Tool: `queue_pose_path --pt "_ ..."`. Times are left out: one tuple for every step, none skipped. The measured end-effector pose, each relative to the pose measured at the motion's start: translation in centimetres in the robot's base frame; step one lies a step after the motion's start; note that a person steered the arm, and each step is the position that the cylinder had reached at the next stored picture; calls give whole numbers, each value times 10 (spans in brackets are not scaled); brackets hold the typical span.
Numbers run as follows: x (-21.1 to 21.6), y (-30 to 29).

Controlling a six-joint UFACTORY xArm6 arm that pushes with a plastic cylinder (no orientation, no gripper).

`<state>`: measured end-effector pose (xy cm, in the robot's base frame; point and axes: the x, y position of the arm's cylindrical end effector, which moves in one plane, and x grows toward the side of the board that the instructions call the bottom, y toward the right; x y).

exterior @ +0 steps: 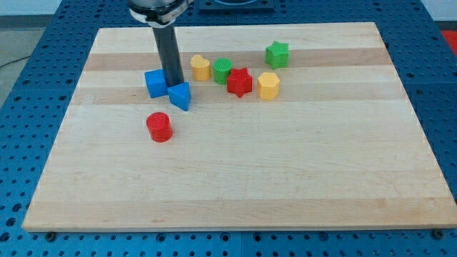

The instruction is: Place the blue triangle on top of the red circle

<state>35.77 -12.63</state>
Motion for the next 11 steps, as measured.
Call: queue_pose_path --pt "0 -34" --pt "0 -29" --pt "-1 18" --pt "13 51" --pt "56 52" --pt "74 52" --pt "77 48" --pt "79 35" --pt "79 24" --pt "79 10" --pt "80 4"
